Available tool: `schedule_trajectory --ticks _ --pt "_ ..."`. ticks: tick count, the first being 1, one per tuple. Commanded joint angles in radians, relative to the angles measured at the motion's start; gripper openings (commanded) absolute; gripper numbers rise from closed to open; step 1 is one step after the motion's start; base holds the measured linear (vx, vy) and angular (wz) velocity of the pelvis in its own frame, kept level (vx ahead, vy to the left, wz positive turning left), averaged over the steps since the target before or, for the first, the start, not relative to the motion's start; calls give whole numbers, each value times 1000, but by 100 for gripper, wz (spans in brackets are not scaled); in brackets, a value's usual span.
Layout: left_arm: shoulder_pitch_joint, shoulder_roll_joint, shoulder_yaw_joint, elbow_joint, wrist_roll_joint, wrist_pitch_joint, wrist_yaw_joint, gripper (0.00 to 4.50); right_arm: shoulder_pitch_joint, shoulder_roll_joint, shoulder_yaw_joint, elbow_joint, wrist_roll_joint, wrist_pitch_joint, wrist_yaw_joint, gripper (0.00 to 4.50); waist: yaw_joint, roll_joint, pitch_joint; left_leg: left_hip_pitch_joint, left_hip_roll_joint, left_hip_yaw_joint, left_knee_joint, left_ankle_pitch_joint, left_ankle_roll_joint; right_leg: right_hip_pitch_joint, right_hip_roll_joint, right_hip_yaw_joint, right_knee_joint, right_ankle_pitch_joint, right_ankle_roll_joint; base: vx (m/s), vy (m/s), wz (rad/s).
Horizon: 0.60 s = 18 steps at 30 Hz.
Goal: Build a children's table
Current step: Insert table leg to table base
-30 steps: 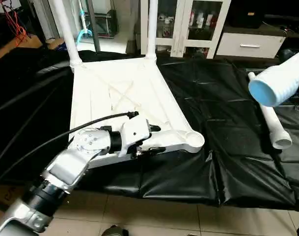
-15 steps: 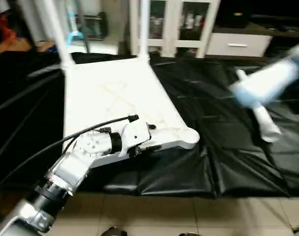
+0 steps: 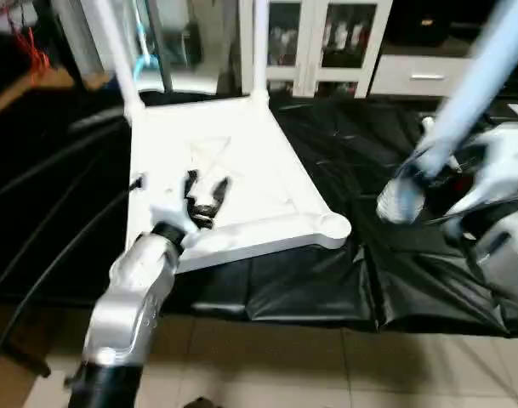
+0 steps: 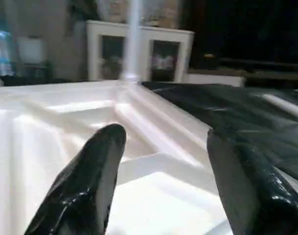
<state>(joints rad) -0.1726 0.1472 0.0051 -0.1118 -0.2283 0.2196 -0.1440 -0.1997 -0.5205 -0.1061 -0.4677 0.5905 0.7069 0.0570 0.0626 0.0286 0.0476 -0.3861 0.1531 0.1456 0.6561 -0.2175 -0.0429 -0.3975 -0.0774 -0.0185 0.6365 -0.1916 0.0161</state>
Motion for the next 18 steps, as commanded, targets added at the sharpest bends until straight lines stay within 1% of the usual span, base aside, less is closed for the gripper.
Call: schedule_trajectory --ticks 1,2,3,4,5,6,7,8,10,11,12,13,14,15,16,17,18 --pt "53 -9 -5 -102 71 16 32 300 67 20 75 -68 -120 -91 -7 186 -15 -9 -50 29 61 -17 -115 -329 -57 26 -36 21 -93 -278 -142 0 0 0" --pt "53 -9 -5 -102 71 16 32 300 67 20 75 -68 -120 -91 -7 186 -17 -6 -47 30 58 -14 -117 -350 -59 25 -42 24 -104 -335 -119 0 0 0" --pt "81 -9 -23 -142 85 48 38 300 105 34 102 -77 -136 -103 -32 186 -19 -6 -46 31 55 -15 -119 -358 -60 23 -41 25 -108 -357 -111 0 0 0" --pt "109 -3 -63 -161 114 72 59 300 153 65 126 -56 -160 -138 -67 186 -20 -11 -46 30 54 -16 -121 -365 -61 23 -42 26 -112 -380 -92 0 0 0" --pt "112 -1 -72 -160 120 72 63 300 162 71 132 -48 -169 -149 -72 186 -19 -7 -43 33 55 -15 -123 -379 -63 15 -42 27 -118 -401 -76 0 0 0" --pt "111 -4 -81 -159 113 77 62 300 167 73 142 -34 -190 -172 -67 186 -21 -7 -44 33 54 -15 -123 -383 -65 15 -43 27 -119 -406 -71 0 0 0" --pt "104 -1 -112 -160 125 66 53 300 170 75 148 -25 -203 -188 -55 186 -25 -9 -44 28 52 -19 -127 -388 -68 20 -42 25 -119 -409 -62 0 0 0" --pt "104 -1 -112 -160 125 66 53 300 170 75 148 -25 -203 -188 -55 186 -26 -11 -46 23 52 -21 -128 -377 -66 23 -42 26 -116 -390 -52 0 0 0" --pt "97 2 -137 -161 141 47 44 300 170 73 151 -21 -208 -195 -38 186 -35 -15 -45 17 52 -20 -129 -371 -62 24 -42 26 -117 -374 -45 0 0 0" --pt "98 1 -140 -162 144 46 42 300 172 74 153 -21 -214 -200 -33 186 -37 -13 -46 18 51 -20 -128 -369 -59 24 -44 27 -117 -375 -43 0 0 0" --pt "100 -11 -150 -166 153 41 38 300 177 75 155 -17 -230 -215 -11 186 -41 -20 -46 14 51 -18 -126 -365 -54 25 -44 28 -119 -378 -43 0 0 0" --pt "103 -17 -159 -170 162 41 30 300 178 72 156 -14 -240 -220 1 186 -42 -21 -47 11 50 -18 -126 -347 -49 27 -45 28 -118 -372 -44 0 0 0" --pt "103 -17 -161 -171 163 42 28 300 178 72 156 -14 -241 -221 2 186 -42 -20 -48 11 50 -17 -125 -341 -47 27 -46 29 -117 -365 -47 0 0 0" --pt "107 -17 -176 -178 173 44 23 300 179 71 155 -5 -245 -233 16 186 -41 -21 -50 12 52 -15 -123 -322 -41 26 -46 30 -117 -343 -53 0 0 0" --pt "108 -16 -177 -179 174 44 23 300 179 73 155 -3 -244 -233 17 186 -40 -21 -51 12 52 -15 -122 -309 -37 27 -46 31 -115 -325 -57 0 0 0" --pt "108 -11 -185 -181 178 47 26 300 180 80 153 4 -236 -236 23 186 -39 -19 -53 16 52 -14 -122 -316 -32 30 -46 30 -112 -321 -63 0 0 0" --pt "108 -7 -187 -182 179 47 28 300 180 85 151 6 -230 -237 28 186 -40 -19 -51 20 52 -14 -123 -346 -31 32 -45 28 -113 -350 -62 0 0 0"
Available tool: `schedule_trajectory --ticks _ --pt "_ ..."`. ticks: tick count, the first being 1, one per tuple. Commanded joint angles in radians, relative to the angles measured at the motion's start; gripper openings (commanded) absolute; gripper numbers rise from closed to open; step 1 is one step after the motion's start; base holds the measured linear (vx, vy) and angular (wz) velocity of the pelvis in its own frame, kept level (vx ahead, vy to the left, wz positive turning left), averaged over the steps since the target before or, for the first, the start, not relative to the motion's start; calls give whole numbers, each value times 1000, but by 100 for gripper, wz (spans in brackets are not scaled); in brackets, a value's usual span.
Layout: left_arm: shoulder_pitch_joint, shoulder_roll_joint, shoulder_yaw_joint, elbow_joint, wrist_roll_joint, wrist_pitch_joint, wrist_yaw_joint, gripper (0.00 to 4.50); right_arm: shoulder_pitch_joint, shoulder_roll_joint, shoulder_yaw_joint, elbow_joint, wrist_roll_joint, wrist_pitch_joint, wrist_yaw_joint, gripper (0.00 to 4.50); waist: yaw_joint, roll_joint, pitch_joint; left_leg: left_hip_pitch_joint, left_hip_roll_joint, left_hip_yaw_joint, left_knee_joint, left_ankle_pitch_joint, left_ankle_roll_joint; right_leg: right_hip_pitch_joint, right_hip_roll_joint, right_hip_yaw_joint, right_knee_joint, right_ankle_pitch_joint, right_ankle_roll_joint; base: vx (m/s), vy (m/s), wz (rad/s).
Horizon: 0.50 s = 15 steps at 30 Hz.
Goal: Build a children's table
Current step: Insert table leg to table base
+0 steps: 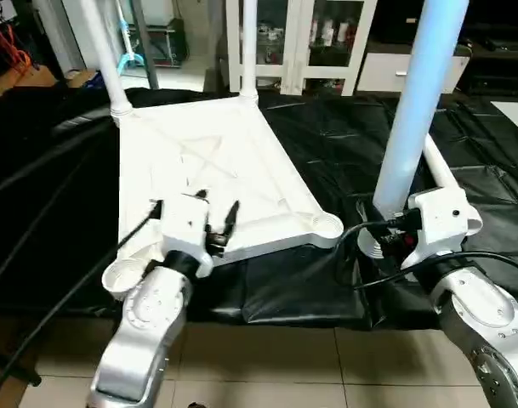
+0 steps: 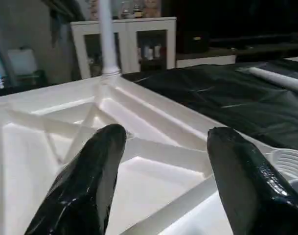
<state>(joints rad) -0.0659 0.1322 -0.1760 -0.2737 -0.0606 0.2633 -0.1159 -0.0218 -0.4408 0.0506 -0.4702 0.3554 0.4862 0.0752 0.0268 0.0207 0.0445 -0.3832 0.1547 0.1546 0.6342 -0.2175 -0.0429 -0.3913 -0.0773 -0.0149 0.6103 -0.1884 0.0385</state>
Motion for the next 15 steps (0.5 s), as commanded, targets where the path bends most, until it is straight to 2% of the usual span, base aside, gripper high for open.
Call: schedule_trajectory --ticks 1,3,4,5,6,7,8,9,10,11,12,13,14,15 --pt "1 10 -6 -19 12 3 0 300 1 7 -6 9 8 -16 12 186 -6 -10 -47 29 50 -24 -104 -399 -31 25 -43 21 -91 -414 -81 0 0 0" --pt "1 10 -4 -17 13 1 -3 300 3 12 -5 8 8 -13 20 186 -12 -8 -45 44 49 -24 -108 -467 -21 29 -35 11 -99 -477 -83 0 0 0" --pt "2 10 -2 -17 14 0 -4 300 3 13 -2 8 5 -11 25 186 -20 -7 -37 65 44 -21 -111 -539 -5 31 -27 0 -114 -561 -87 0 0 0" --pt "2 10 -1 -17 16 -1 -6 300 4 14 1 9 2 -11 29 186 -27 4 -38 121 55 -3 -103 -577 -31 -2 -6 9 -124 -583 -95 0 0 0" --pt "3 8 1 -17 18 -1 -8 300 3 17 0 11 -3 -12 34 186 -31 2 -24 161 60 4 -97 -637 -52 -33 14 -1 -132 -598 -100 44 -11 -19" --pt "2 8 2 -18 21 -2 -10 300 0 23 -2 15 -1 -13 45 186 -37 -9 -15 171 77 3 -122 -685 -62 -18 21 -19 -110 -507 -116 67 0 -54" --pt "1 8 2 -18 23 -2 -11 300 -2 25 -5 17 3 -10 52 186 -39 -12 -15 161 76 3 -127 -687 -56 -6 15 -23 -106 -501 -114 67 0 -54" --pt "1 8 2 -19 24 -2 -11 300 -5 18 -1 19 -5 -13 59 186 -41 -9 -20 157 73 7 -128 -680 -54 4 7 -19 -105 -499 -120 91 25 -66" --pt "1 8 1 -19 24 -2 -11 300 -8 13 2 20 -12 -16 64 186 -42 -15 -34 53 41 -6 -131 -544 -4 95 -34 -5 -106 -519 -82 89 26 -43" --pt "0 9 0 -19 26 -3 -12 300 -11 9 4 23 -12 -16 73 186 -39 -17 -51 35 22 1 -114 -395 26 113 -55 14 -120 -552 -71 89 26 -43" --pt "-1 11 -1 -19 26 -4 -13 300 -13 7 5 26 -11 -17 80 186 -45 -19 -54 24 19 -3 -110 -333 42 124 -58 18 -120 -542 -79 95 4 -19" --pt "0 11 -2 -20 27 -4 -12 300 -14 6 4 28 -8 -16 85 186 -50 -16 -61 23 14 -5 -101 -238 71 130 -50 16 -118 -480 -119 106 -14 -1" --pt "0 11 -2 -21 28 -4 -12 300 -15 6 3 32 -6 -16 93 186 -52 -17 -63 33 13 -3 -99 -215 86 122 -44 14 -115 -438 -147 106 -14 -1" --pt "1 11 -2 -21 29 -4 -11 300 -16 5 3 34 -4 -17 99 186 -60 -17 -67 47 15 -3 -97 -176 119 119 -34 7 -104 -331 -220 112 -8 10"
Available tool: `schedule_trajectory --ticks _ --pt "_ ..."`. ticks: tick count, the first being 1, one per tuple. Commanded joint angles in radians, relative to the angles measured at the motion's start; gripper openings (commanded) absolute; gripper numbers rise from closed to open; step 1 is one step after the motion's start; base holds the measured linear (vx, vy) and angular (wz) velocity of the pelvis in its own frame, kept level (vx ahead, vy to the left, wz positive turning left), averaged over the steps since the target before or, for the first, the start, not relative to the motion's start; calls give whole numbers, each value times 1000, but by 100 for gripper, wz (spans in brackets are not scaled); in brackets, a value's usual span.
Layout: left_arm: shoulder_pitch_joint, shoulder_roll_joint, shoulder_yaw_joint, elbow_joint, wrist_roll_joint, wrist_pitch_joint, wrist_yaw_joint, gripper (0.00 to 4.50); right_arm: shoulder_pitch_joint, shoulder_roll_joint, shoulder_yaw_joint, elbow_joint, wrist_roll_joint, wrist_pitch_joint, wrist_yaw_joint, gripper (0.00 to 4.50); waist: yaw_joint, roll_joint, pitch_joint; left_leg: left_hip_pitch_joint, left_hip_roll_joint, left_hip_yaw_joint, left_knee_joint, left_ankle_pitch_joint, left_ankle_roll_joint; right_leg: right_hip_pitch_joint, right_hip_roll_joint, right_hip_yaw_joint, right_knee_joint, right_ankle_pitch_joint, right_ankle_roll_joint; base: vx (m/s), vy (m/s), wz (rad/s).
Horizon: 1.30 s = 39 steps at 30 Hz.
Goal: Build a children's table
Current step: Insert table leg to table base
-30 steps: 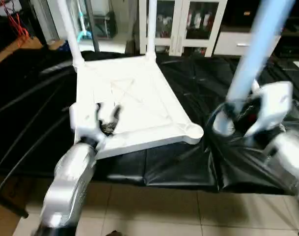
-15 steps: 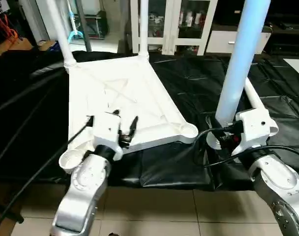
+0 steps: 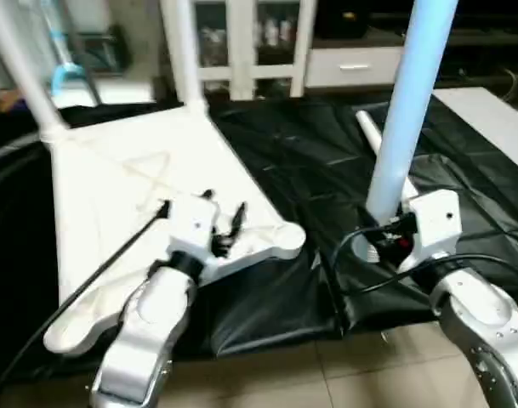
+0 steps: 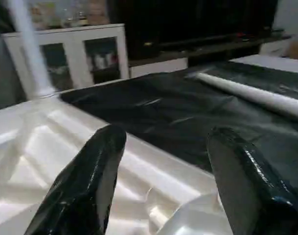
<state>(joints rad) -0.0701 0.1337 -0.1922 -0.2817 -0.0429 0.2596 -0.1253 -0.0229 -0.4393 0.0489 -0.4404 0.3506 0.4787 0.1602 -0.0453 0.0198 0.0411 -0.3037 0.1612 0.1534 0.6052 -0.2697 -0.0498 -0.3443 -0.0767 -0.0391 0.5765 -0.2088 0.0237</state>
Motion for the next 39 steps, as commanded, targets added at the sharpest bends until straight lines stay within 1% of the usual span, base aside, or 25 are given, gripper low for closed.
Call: schedule_trajectory --ticks 1,5,8,13,15,17,18,19,21,23,24,25,26,27,28,29,30,31,32,33,34,36,37,38,39 --pt "6 10 15 -15 14 0 -2 300 -17 1 5 8 -1 -11 26 186 12 -15 -65 -26 7 0 -65 -83 164 73 -27 27 -60 -209 -268 119 8 10" --pt "6 8 18 -16 17 0 -4 300 -20 -5 5 12 -19 -16 44 186 24 -9 -77 -17 -3 -9 -46 115 306 87 -15 18 -23 25 -352 115 15 8" --pt "5 8 18 -16 20 0 -3 300 -20 -8 3 14 -24 -19 51 186 29 -8 -77 34 -2 -32 -35 271 413 52 1 3 6 94 -308 101 12 10" --pt "3 7 17 -14 22 -3 -2 300 -17 -7 -1 16 -32 -26 73 186 37 -12 -68 20 -18 -37 -21 250 402 75 -3 13 11 66 -309 58 16 11" --pt "2 6 17 -13 23 -3 -3 300 -17 -2 -6 16 -30 -27 78 186 29 -7 -74 51 -9 -60 -22 308 421 56 6 -1 24 64 -271 0 0 0" --pt "2 5 18 -13 24 -3 -5 300 -16 2 -12 15 -28 -26 81 186 14 -8 -66 99 17 -97 -23 314 456 -1 -4 -7 36 18 -191 0 0 0" --pt "2 5 17 -13 25 -4 -7 300 -17 0 -11 15 -30 -26 85 186 14 -14 -60 86 9 -89 -23 276 450 9 -13 0 26 17 -189 0 0 0" --pt "2 5 17 -13 25 -4 -7 300 -16 0 -11 15 -31 -26 86 186 29 -32 -58 5 -52 -48 1 210 420 100 -22 40 -1 35 -212 0 0 0" --pt "2 4 16 -13 26 -4 -8 300 -16 -2 -11 15 -33 -26 88 186 49 -26 -53 -43 -51 -35 10 135 345 148 -43 73 -33 -58 -303 0 0 0" --pt "1 4 16 -13 28 -4 -10 300 -16 -1 -12 16 -39 -27 94 186 46 -11 -57 -15 -37 -44 -6 179 304 132 -7 53 -18 -24 -342 6 -4 18" --pt "1 3 16 -12 28 -5 -11 300 -15 -4 -9 15 -51 -28 98 186 27 13 -61 72 3 -86 -29 244 329 58 23 10 22 4 -311 62 -63 14" --pt "0 4 14 -13 26 -6 -16 300 -12 -1 -11 14 -53 -28 98 186 -4 5 -57 152 58 -153 -31 226 449 -37 0 -2 64 -52 -204 82 -73 12" --pt "0 5 13 -13 26 -7 -17 300 -11 2 -13 14 -53 -28 96 186 -8 -2 -54 150 61 -158 -33 206 466 -41 -11 7 67 -50 -173 82 -73 12" --pt "0 5 13 -13 27 -7 -17 300 -9 5 -16 14 -53 -28 94 186 -6 -13 -51 119 42 -145 -28 186 466 -16 -22 20 51 -28 -161 0 0 0" --pt "-1 6 13 -12 26 -8 -20 300 -8 11 -20 14 -52 -29 92 186 28 -51 -50 -23 -91 -55 44 113 406 139 -34 100 -13 34 -171 0 0 0" --pt "-4 6 12 -12 25 -9 -23 300 -6 13 -22 14 -51 -29 92 186 58 -41 -49 -71 -68 -51 75 64 319 185 -88 153 -59 -64 -291 0 0 0" --pt "-4 6 12 -12 25 -9 -24 300 -6 13 -22 14 -51 -29 93 186 66 -28 -51 -99 -54 -59 90 70 274 213 -100 167 -54 -46 -344 41 68 25" --pt "-5 6 12 -12 25 -10 -26 300 -5 13 -22 14 -52 -29 93 186 78 -12 -39 -90 -31 -62 68 71 202 201 -78 158 -61 22 -399 42 39 28" --pt "-7 6 12 -11 26 -10 -27 300 -3 15 -23 13 -51 -30 93 186 53 23 -38 -30 3 -73 -15 113 164 145 10 69 -19 33 -351 42 39 28" --pt "-8 7 13 -11 26 -10 -27 300 -1 17 -25 12 -51 -31 93 186 26 35 -46 31 31 -113 -39 136 216 96 42 24 30 6 -292 80 0 17" --pt "-11 9 12 -9 25 -11 -31 300 8 26 -34 10 -44 -30 93 186 -12 45 -69 175 128 -228 -41 166 513 -75 6 0 148 -182 -72 104 -37 6" --pt "-14 12 12 -6 25 -10 -34 300 14 34 -43 7 -37 -24 93 186 -10 39 -67 146 134 -227 -49 204 564 -103 -16 3 178 -157 41 83 -25 3" --pt "-15 11 14 -4 9 -6 -48 300 23 33 -50 5 -27 -27 108 186 -6 22 -61 110 102 -185 -62 188 531 -102 -27 10 158 -66 38 0 0 0" --pt "-15 11 14 -4 9 -6 -48 300 23 33 -50 5 -27 -27 108 186 7 -8 -52 70 18 -114 -40 100 423 -65 -41 35 54 52 -35 0 0 0" --pt "-18 18 11 -4 -10 18 -77 300 29 35 -59 6 -6 -37 130 186 42 -56 -37 -20 -70 -68 23 -50 312 29 -80 127 -52 -180 -10 42 -58 11"
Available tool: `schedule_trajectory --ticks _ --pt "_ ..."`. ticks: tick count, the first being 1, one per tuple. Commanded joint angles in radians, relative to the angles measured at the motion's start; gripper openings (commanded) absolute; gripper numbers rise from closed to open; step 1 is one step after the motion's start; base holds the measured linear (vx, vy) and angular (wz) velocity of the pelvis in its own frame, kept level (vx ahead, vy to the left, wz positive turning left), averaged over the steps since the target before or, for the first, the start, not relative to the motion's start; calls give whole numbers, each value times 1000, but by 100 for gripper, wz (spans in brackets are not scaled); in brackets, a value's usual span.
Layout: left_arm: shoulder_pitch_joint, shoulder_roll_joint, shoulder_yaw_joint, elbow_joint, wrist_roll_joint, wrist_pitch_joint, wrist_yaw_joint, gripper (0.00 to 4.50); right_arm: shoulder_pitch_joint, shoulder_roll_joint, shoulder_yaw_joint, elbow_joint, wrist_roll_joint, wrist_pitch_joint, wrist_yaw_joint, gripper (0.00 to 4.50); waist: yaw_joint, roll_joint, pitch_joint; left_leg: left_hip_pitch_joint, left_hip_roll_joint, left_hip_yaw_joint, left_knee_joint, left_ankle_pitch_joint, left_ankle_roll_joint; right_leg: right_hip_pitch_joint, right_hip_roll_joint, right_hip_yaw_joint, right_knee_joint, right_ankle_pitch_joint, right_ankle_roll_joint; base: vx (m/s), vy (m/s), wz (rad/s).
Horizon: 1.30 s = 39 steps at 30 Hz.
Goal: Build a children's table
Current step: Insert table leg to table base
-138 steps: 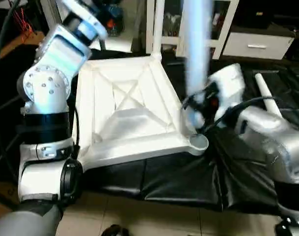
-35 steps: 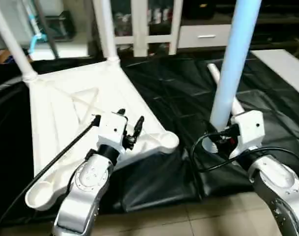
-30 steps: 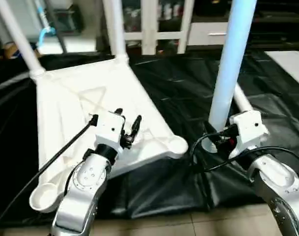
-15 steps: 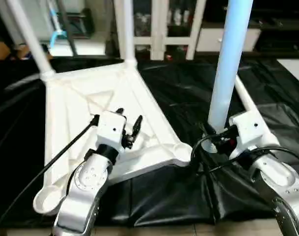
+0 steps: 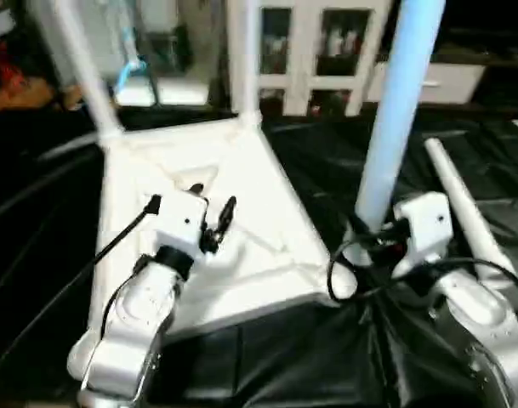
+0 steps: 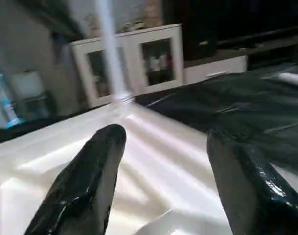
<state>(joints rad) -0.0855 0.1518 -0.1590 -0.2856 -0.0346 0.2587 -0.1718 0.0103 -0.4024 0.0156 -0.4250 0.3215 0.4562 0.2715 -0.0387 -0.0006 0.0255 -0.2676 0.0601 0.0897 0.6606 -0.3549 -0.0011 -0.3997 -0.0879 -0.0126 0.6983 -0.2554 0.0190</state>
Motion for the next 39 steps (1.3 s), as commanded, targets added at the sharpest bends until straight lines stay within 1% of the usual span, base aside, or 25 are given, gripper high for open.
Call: schedule_trajectory --ticks 1,2,3,4,5,6,7,8,9,10,14,15,17,18,19,20,21,22,25,27,30,31,36,38,39 --pt "-6 11 -29 3 -25 15 -57 300 -5 1 -39 -8 43 -20 32 186 43 -34 -51 -71 -2 7 35 27 211 137 -103 155 -175 -176 -53 69 -56 5" --pt "-8 27 -40 4 -43 11 -101 300 -8 8 -62 -3 78 -20 47 186 50 -24 -45 -117 43 -35 39 148 112 170 -145 157 -143 -7 -132 69 -56 5" --pt "-9 35 -44 3 -52 10 -120 300 -11 13 -74 -1 100 -16 52 186 53 -22 -42 -120 47 -39 20 231 65 153 -115 131 -117 185 -131 74 -16 -4" --pt "-13 69 -64 -1 -83 4 -199 300 -24 31 -125 5 186 -1 78 186 52 -7 -32 -103 60 -29 -36 337 10 113 -47 76 -103 408 -134 0 0 0" --pt "-19 100 -78 0 -106 -2 -265 300 -39 37 -158 18 248 15 105 186 45 25 -33 -109 77 -26 -64 384 9 94 -9 44 -92 454 -138 0 0 0" --pt "-23 116 -83 4 -118 -4 -299 300 -47 37 -173 25 278 24 124 186 48 41 -36 -105 94 -32 -68 335 9 92 -10 40 -90 398 -148 0 0 0" --pt "-31 140 -85 17 -134 2 -349 300 -51 21 -185 39 320 37 178 186 50 51 -37 -85 118 -32 -71 188 -3 79 -13 41 -98 237 -196 7 53 5" --pt "-38 158 -87 28 -145 8 -387 300 -53 4 -189 52 339 42 220 186 47 63 -41 -80 132 -37 -80 146 -2 86 -22 36 -98 201 -246 7 53 5" --pt "-48 180 -93 42 -158 16 -437 329 -49 -27 -182 72 330 35 272 186 51 68 -43 -74 136 -36 -80 140 3 79 -24 33 -101 202 -262 8 58 14" --pt "-66 221 -107 58 -187 47 -529 337 -42 -78 -173 117 316 0 382 186 48 67 -38 -68 138 -29 -86 88 8 73 -22 26 -107 169 -281 -18 58 15" --pt "-92 273 -143 75 -217 90 -630 363 -56 -153 -185 187 320 20 493 186 50 54 -30 -81 137 -2 -97 -31 21 84 -46 31 -124 26 -302 -12 29 6" --pt "-98 281 -161 85 -207 100 -642 381 -60 -174 -191 197 333 35 523 186 51 55 -29 -80 138 -2 -99 -39 23 84 -46 31 -125 5 -299 0 0 0" --pt "-111 288 -200 108 -182 122 -648 386 -64 -221 -198 213 349 51 571 186 49 48 -26 -78 140 11 -100 -58 37 81 -50 31 -134 -55 -292 0 0 0" --pt "-117 275 -211 130 -160 110 -636 392 -67 -237 -202 224 347 45 581 186 47 48 -26 -78 141 12 -100 -61 40 81 -51 31 -135 -74 -290 0 0 0" --pt "-122 252 -226 156 -148 110 -625 402 -72 -252 -217 240 349 37 588 186 43 47 -22 -80 143 14 -103 -92 36 79 -55 30 -143 -152 -277 0 0 0" --pt "-124 246 -231 164 -149 114 -631 402 -74 -257 -224 249 350 32 596 186 42 47 -24 -80 142 14 -103 -90 33 79 -56 31 -144 -160 -273 0 0 0" --pt "-125 238 -237 168 -155 126 -636 402 -76 -263 -230 255 347 27 600 186 41 40 -25 -82 144 15 -103 -81 34 79 -58 31 -146 -158 -269 0 0 0" --pt "-124 234 -244 167 -163 149 -641 402 -77 -267 -235 257 343 23 601 186 42 42 -26 -82 145 15 -103 -72 35 79 -59 31 -144 -151 -269 0 0 0" --pt "-133 235 -293 183 -134 166 -651 402 -88 -276 -258 270 331 13 599 186 40 37 -26 -87 144 18 -102 -40 53 78 -60 29 -143 -125 -265 0 0 0" --pt "-135 234 -297 190 -123 164 -642 368 -88 -279 -261 266 331 14 598 186 40 34 -25 -87 144 21 -100 -32 65 76 -59 30 -146 -132 -264 0 0 0" --pt "-147 228 -305 218 -89 161 -623 365 -86 -296 -262 248 338 23 608 186 40 34 -25 -88 145 22 -101 -19 77 76 -61 28 -148 -139 -259 0 0 0" --pt "-150 233 -311 222 -80 161 -627 336 -85 -300 -262 238 339 28 612 186 39 33 -25 -88 146 23 -101 -16 81 75 -61 28 -148 -138 -258 0 0 0" --pt "-163 242 -326 228 -50 177 -607 306 -89 -311 -258 236 332 29 623 186 39 26 -27 -90 150 22 -103 27 105 76 -62 25 -144 -82 -266 0 0 0" --pt "-163 237 -332 229 -40 185 -598 285 -98 -314 -252 242 330 33 624 186 38 14 -26 -91 151 25 -102 51 122 75 -63 24 -145 -57 -272 0 0 0" --pt "-162 235 -333 227 -37 187 -597 282 -102 -315 -249 243 331 35 624 186 40 20 -29 -90 152 23 -100 65 124 77 -65 24 -139 -44 -275 0 0 0"
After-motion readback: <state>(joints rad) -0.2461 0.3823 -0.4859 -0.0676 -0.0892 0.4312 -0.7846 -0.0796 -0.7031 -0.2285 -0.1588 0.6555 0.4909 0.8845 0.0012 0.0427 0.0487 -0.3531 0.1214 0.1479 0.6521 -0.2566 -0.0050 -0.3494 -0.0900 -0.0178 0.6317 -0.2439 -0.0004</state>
